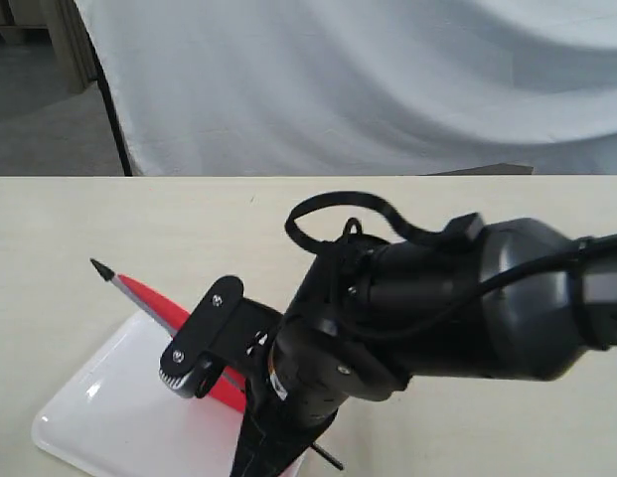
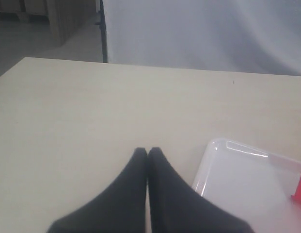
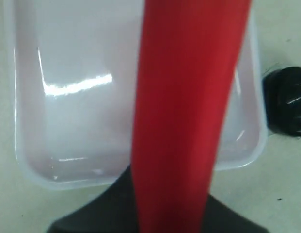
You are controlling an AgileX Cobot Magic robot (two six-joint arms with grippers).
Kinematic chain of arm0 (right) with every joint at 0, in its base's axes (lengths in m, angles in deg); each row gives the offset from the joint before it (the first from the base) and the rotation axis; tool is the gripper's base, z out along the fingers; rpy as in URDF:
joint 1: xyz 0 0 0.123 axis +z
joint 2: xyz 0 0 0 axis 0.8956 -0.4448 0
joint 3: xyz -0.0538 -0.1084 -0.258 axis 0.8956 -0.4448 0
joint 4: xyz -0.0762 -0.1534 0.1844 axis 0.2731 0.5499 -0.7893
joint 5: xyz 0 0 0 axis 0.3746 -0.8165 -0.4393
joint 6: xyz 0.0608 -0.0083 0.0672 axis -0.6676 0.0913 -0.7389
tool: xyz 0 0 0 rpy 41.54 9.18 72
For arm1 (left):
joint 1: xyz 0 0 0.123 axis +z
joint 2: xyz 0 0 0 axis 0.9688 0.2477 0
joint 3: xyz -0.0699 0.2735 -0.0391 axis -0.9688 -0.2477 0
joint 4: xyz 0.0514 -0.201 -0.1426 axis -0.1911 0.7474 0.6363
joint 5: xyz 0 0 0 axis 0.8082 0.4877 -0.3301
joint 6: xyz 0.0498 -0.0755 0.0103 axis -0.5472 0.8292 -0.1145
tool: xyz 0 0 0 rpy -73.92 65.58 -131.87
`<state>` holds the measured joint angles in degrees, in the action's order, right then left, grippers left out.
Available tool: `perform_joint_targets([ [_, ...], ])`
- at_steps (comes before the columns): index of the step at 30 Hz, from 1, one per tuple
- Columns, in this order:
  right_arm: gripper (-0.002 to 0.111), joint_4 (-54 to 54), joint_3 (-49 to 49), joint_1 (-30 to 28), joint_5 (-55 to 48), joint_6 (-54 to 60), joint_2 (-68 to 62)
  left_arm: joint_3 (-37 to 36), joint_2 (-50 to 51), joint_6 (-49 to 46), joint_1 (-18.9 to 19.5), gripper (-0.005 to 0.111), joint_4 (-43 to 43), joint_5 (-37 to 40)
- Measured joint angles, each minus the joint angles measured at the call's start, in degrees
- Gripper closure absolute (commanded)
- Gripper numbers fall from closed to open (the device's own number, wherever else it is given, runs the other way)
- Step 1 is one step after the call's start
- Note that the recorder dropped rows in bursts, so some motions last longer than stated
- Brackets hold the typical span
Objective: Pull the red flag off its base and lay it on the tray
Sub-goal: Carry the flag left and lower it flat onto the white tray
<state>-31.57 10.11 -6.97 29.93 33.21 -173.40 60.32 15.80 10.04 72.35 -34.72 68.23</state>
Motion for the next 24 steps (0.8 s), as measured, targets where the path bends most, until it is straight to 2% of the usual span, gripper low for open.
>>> perform_joint_targets([
  [6, 0.109, -5.51, 5.13, 0.00, -4.47, 5.20, -6.67, 0.00, 0.00, 0.00, 0.00, 0.107, 0.00, 0.00],
  [13, 0.109, -6.77, 11.80, 0.00, -5.01, 5.43, -13.36, 0.00, 0.00, 0.00, 0.00, 0.107, 0.00, 0.00],
  [18, 0.107, -5.07, 12.49, 0.00, -5.24, 4.35, -14.86, 0.00, 0.00, 0.00, 0.00, 0.107, 0.00, 0.00],
  [21, 0.096, -1.01, 12.59, 0.00, -5.24, 0.13, -14.86, 0.00, 0.00, 0.00, 0.00, 0.107, 0.00, 0.00],
  [24, 0.070, 2.35, 12.59, 0.00, -5.35, -3.65, -14.86, 0.00, 0.00, 0.00, 0.00, 0.107, 0.00, 0.00],
])
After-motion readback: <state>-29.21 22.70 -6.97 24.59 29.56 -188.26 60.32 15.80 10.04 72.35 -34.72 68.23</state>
